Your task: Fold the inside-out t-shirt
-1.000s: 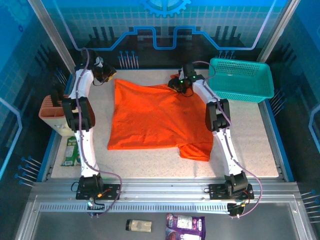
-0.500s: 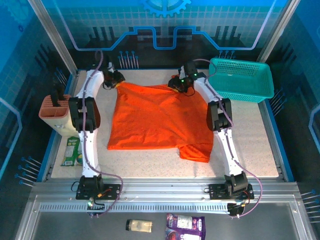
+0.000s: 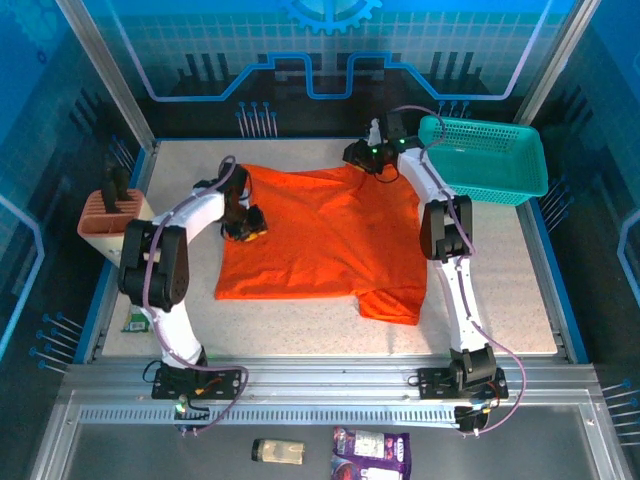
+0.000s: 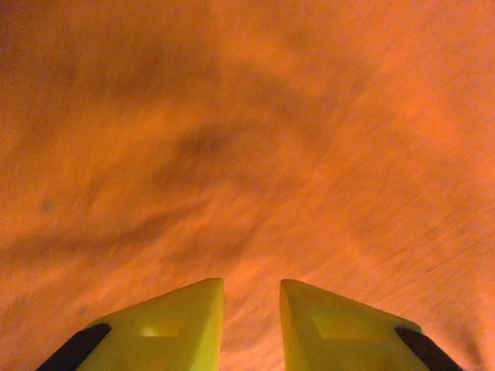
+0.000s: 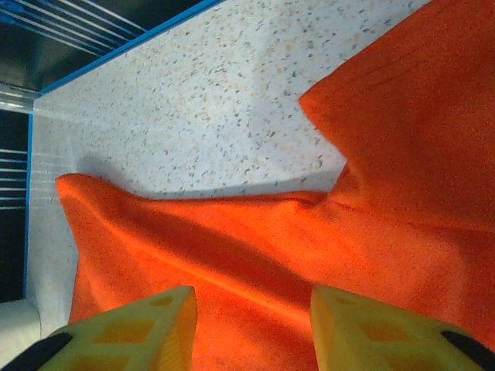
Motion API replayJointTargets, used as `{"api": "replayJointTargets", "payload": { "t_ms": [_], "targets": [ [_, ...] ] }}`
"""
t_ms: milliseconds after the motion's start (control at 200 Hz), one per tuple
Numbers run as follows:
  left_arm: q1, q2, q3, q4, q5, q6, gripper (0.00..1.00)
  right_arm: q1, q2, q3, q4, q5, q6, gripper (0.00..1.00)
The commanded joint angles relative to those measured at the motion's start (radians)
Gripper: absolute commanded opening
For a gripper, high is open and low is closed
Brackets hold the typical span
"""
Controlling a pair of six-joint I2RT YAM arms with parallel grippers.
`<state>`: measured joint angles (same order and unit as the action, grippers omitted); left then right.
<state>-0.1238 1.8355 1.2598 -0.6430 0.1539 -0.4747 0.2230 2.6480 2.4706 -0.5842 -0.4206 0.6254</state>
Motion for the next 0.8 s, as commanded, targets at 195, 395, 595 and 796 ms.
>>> {"api": "replayJointTargets", "payload": {
  "t_ms": [195, 395, 595, 796],
  "targets": [
    [-0.004, -0.082, -0.306, 0.130, 0.090, -0.141, 0.24, -0.026, 0.120, 0.024, 0.103, 0.022, 0.129, 0.44],
    [-0.004, -0.146, -0.444, 0.191, 0.104, -0.219, 0.23, -0.048, 0.146, -0.010, 0.163, 0.086, 0.203, 0.44],
    [0.003, -0.170, -0.489, 0.214, 0.112, -0.237, 0.24, -0.059, 0.165, 0.008, 0.188, 0.072, 0.212, 0.44],
    [0.003, -0.200, -0.398, 0.198, 0.131, -0.218, 0.26, -0.064, 0.082, 0.009, 0.163, -0.029, 0.147, 0.43]
  ]
}}
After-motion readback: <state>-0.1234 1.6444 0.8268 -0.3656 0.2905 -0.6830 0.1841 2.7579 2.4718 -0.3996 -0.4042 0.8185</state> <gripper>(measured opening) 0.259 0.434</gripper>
